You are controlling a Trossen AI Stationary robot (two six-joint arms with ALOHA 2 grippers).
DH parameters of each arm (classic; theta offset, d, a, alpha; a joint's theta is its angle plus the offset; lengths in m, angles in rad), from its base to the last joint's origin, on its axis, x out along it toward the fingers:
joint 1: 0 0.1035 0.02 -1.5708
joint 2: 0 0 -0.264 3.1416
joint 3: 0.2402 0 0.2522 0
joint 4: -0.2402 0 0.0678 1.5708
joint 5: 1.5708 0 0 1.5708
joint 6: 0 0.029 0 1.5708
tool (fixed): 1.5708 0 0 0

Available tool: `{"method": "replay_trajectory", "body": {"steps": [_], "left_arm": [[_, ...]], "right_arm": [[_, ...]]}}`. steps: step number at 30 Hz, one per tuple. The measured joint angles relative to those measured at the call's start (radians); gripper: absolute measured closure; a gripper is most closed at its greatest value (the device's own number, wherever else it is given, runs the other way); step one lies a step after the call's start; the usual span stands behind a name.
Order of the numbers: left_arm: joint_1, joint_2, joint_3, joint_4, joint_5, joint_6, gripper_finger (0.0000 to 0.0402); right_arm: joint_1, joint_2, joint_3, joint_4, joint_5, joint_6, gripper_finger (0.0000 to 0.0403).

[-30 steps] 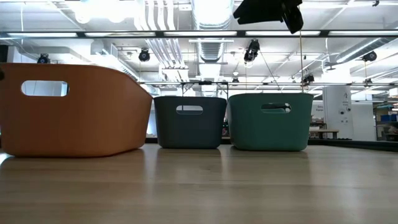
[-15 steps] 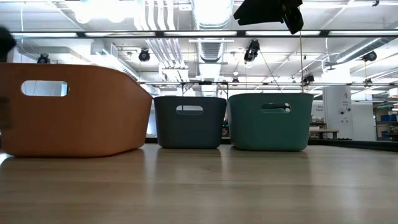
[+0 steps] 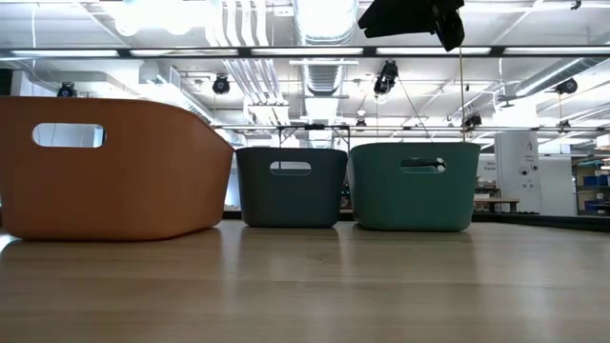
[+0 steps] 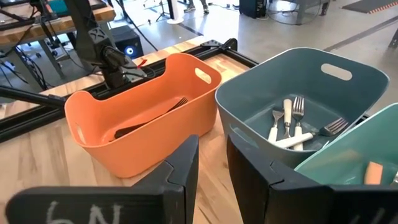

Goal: Sort silverware by color (type)
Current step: Put the black fork into the orange bin

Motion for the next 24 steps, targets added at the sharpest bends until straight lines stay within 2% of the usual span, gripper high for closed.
{"method": "replay_trajectory", "body": {"steps": [4, 7, 10, 16, 20, 24], "left_arm": [[0.022, -0.105, -0.009, 0.224, 0.034, 0.349, 0.0401], [0.062, -0.169, -0.022, 0.364, 0.157, 0.572, 0.0402], [0.118, -0.225, -0.039, 0.456, 0.287, 0.709, 0.0402], [0.249, -0.28, -0.138, 0.636, 0.436, 0.798, 0.0402], [0.318, -0.298, -0.279, 0.89, 0.539, 0.822, 0.0402], [0.358, -0.297, -0.427, 1.173, 0.544, 0.82, 0.0401]], "right_arm": [[0.0, 0.0, 0.0, 0.007, 0.0, 0.0, 0.0328], [0.0, 0.0, -0.001, 0.007, 0.0, 0.0, 0.0328], [0.0, 0.0, -0.001, 0.008, 0.0, 0.0, 0.0328], [0.0, 0.0, -0.009, 0.01, 0.0, -0.001, 0.0328], [0.0, 0.0, -0.035, 0.043, 0.001, -0.033, 0.0328], [0.0, 0.0, -0.067, 0.117, 0.0, -0.096, 0.0328]]}}
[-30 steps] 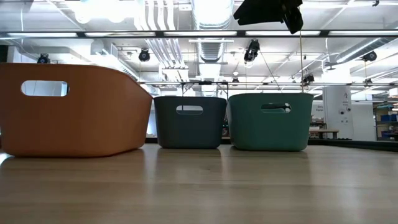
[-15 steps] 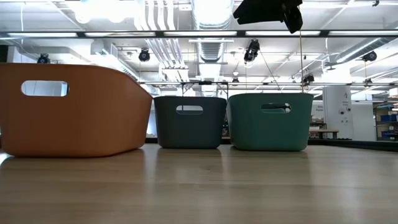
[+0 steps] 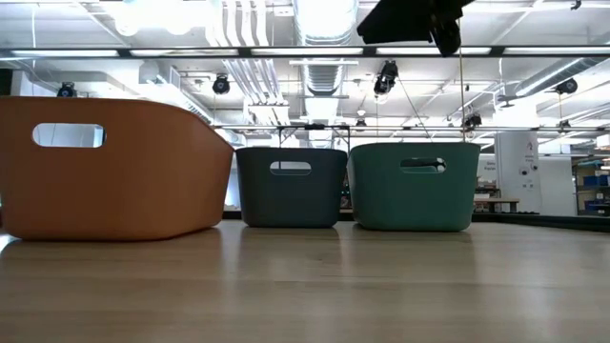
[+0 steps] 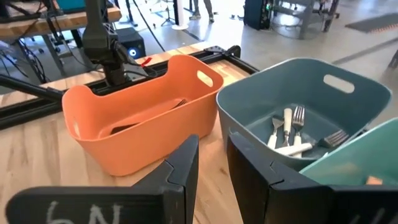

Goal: Sort silverware by color (type)
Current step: Put the black fork into the orange bin

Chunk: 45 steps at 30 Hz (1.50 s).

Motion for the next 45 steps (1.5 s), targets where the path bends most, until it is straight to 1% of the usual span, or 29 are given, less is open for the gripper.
{"method": "replay_trajectory", "body": {"steps": [3, 6, 10, 12, 14, 17, 20, 22, 24, 28, 29, 31, 35, 38, 41, 43, 45], "left_arm": [[0.018, 0.005, -0.093, 0.202, -0.012, -0.02, 0.0401], [0.033, 0.005, -0.165, 0.386, -0.059, -0.051, 0.0401], [0.041, 0.005, -0.245, 0.589, -0.072, -0.063, 0.0401], [0.042, 0.005, -0.273, 0.681, -0.071, -0.056, 0.0401], [0.046, 0.005, -0.293, 0.754, -0.073, -0.052, 0.0401], [0.054, 0.005, -0.309, 0.841, -0.086, -0.049, 0.0401], [0.075, -0.004, -0.311, 0.84, -0.118, -0.066, 0.0401], [0.089, -0.012, -0.31, 0.843, -0.184, -0.085, 0.0401], [0.103, -0.019, -0.316, 0.842, -0.216, -0.093, 0.0401], [0.125, -0.046, -0.338, 0.842, -0.235, -0.133, 0.0401], [0.128, -0.056, -0.346, 0.842, -0.253, -0.141, 0.0401], [0.134, -0.074, -0.357, 0.842, -0.321, -0.148, 0.0401], [0.134, -0.112, -0.373, 0.818, -0.51, -0.149, 0.0401], [0.134, -0.128, -0.376, 0.748, -0.617, -0.164, 0.0401], [0.134, -0.13, -0.377, 0.636, -0.716, -0.234, 0.0401], [0.134, -0.125, -0.377, 0.554, -0.746, -0.304, 0.0401], [0.131, -0.121, -0.377, 0.481, -0.749, -0.383, 0.0401]], "right_arm": [[0.0, 0.0, -0.012, 0.04, 0.0, -0.044, 0.0328], [0.0, 0.0, -0.018, 0.066, 0.0, -0.095, 0.0328], [-0.001, 0.012, -0.03, 0.186, -0.011, -0.219, 0.0328], [-0.003, 0.031, -0.036, 0.277, -0.06, -0.318, 0.0328], [-0.013, 0.068, -0.036, 0.39, -0.136, -0.41, 0.0328], [-0.034, 0.125, -0.036, 0.548, -0.239, -0.505, 0.0328], [-0.071, 0.169, -0.036, 0.662, -0.305, -0.536, 0.0322], [-0.1, 0.189, -0.032, 0.687, -0.341, -0.536, 0.0313], [-0.127, 0.203, -0.025, 0.682, -0.343, -0.529, 0.0303], [-0.172, 0.217, -0.011, 0.684, -0.343, -0.533, 0.0284], [-0.182, 0.218, -0.009, 0.684, -0.343, -0.533, 0.028], [-0.2, 0.216, -0.009, 0.684, -0.345, -0.539, 0.0274], [-0.231, 0.206, -0.009, 0.684, -0.345, -0.549, 0.0264], [-0.251, 0.201, -0.008, 0.671, -0.345, -0.55, 0.0259], [-0.267, 0.201, -0.008, 0.635, -0.345, -0.547, 0.0259], [-0.274, 0.201, -0.008, 0.616, -0.344, -0.54, 0.0261], [-0.275, 0.201, -0.008, 0.598, -0.342, -0.535, 0.0263]]}}
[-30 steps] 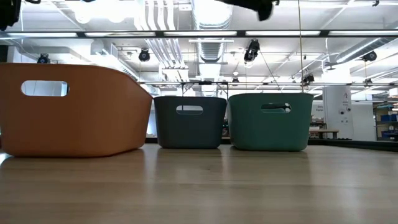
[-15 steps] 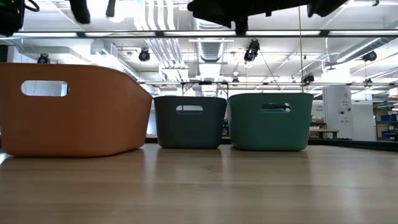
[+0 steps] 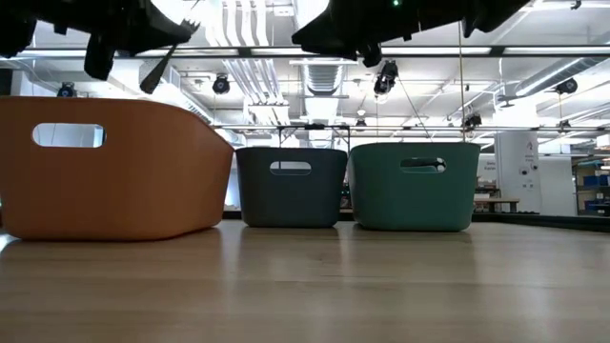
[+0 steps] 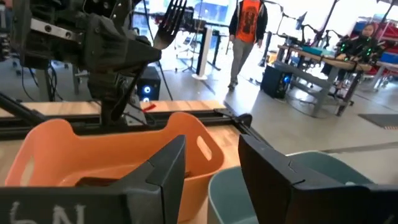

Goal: Sort silverware by color (type)
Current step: Put the black fork into the orange bin

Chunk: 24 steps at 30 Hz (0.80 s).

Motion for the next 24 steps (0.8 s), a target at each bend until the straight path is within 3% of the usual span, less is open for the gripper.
{"method": "replay_trajectory", "body": {"steps": [4, 8, 14, 16, 19, 24], "left_arm": [[-0.001, 0.005, 0.0, -0.087, 0.021, -0.085, 0.0401], [0.0, 0.014, 0.0, -0.092, 0.207, -0.099, 0.0401], [0.002, 0.014, 0.0, -0.079, 0.494, -0.107, 0.0401], [0.002, 0.017, 0.0, -0.07, 0.556, -0.093, 0.0401], [0.004, 0.031, 0.0, -0.031, 0.618, -0.069, 0.0401], [0.01, 0.072, 0.013, 0.069, 0.62, -0.012, 0.0401]], "right_arm": [[0.0, 0.0, 0.0, -0.018, -0.001, 0.002, 0.0262], [-0.001, 0.0, 0.0, -0.019, -0.018, 0.003, 0.0257], [-0.019, 0.0, 0.0, 0.027, -0.332, 0.027, 0.0255], [-0.019, 0.01, 0.0, 0.083, -0.386, 0.036, 0.0254], [-0.02, 0.017, 0.0, 0.124, -0.419, 0.04, 0.0247], [-0.02, 0.043, 0.005, 0.128, -0.439, 0.063, 0.0232]]}}
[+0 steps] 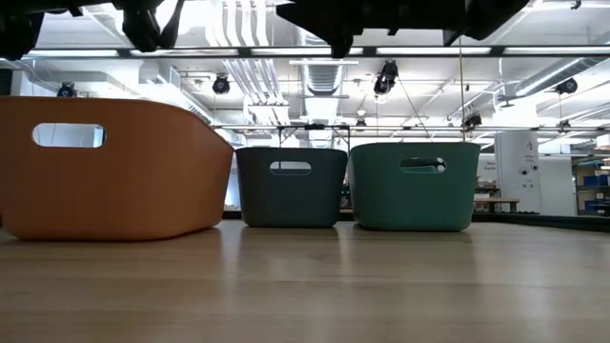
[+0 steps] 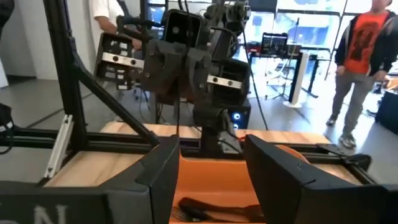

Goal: Sort silverware by color (type)
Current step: Put the black fork into the orange bin

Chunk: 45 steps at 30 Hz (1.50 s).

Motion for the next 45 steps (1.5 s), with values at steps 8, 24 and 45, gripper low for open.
{"method": "replay_trajectory", "body": {"steps": [8, 24, 45], "left_arm": [[0.018, 0.122, 0.111, 0.031, 0.001, 0.107, 0.0401], [0.022, 0.185, 0.166, 0.095, 0.024, 0.169, 0.0401], [0.027, 0.186, 0.171, 0.098, 0.014, 0.152, 0.04]], "right_arm": [[0.0, 0.118, 0.094, 0.0, -0.072, 0.035, 0.0203], [0.002, 0.294, 0.287, -0.008, -0.218, 0.018, 0.0198], [0.002, 0.295, 0.309, 0.003, -0.173, 0.019, 0.0392]]}}
